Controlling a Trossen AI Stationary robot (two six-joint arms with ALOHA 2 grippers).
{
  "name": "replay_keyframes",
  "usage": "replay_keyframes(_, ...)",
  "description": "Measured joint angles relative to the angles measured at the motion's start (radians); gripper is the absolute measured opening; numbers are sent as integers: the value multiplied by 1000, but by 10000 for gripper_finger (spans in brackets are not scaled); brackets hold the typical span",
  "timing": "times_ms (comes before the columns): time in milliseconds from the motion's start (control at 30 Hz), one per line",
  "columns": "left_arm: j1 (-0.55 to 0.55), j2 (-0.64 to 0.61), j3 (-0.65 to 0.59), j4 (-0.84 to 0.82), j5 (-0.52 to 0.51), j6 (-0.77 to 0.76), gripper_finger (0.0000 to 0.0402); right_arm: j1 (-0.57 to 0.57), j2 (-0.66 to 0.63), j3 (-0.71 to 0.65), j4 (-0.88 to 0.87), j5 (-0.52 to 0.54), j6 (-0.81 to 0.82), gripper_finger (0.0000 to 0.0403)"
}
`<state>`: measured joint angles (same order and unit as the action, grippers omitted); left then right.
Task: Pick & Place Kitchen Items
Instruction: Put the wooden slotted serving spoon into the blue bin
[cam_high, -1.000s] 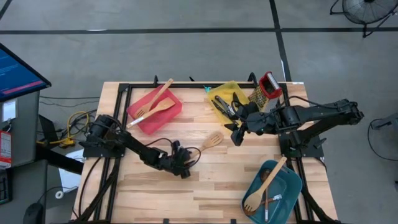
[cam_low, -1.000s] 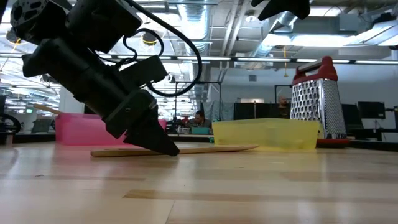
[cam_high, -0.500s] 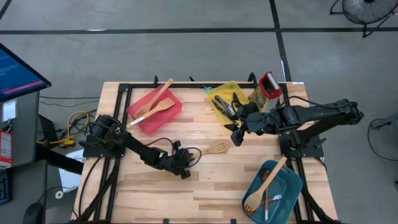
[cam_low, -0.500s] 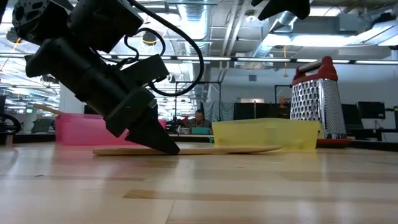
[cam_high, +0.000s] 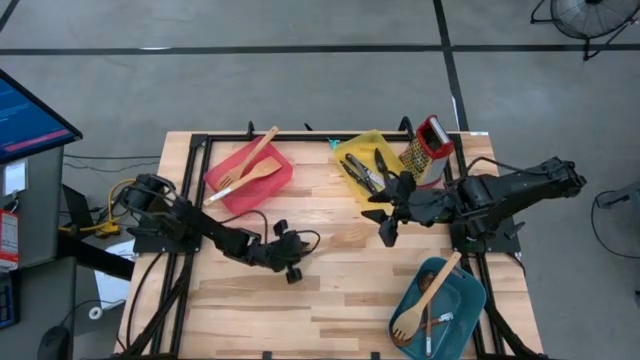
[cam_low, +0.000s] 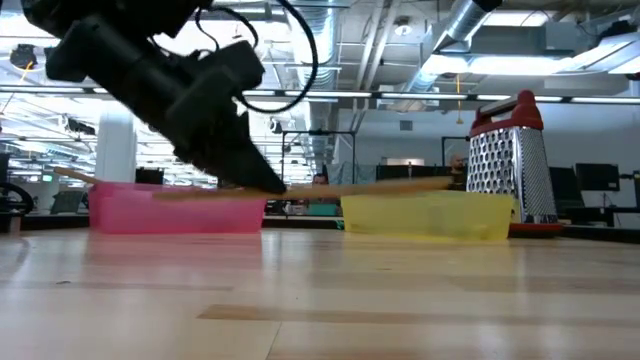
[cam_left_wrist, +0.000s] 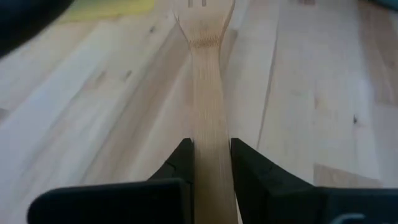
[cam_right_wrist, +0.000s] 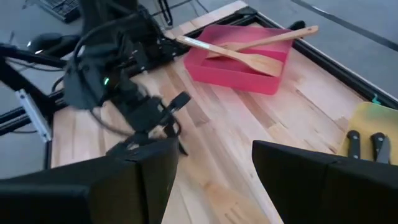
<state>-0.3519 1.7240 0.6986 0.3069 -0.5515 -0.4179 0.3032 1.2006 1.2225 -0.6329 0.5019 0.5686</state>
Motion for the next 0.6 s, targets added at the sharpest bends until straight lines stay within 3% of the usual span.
replay_keyframes(333, 32, -213, -66, 12, 7, 2, 47, 84, -57, 0, 114, 41, -73, 216)
replay_keyframes(600, 39, -420, -107, 14, 40, 3, 47, 162, -100, 0, 168, 163, -169, 216)
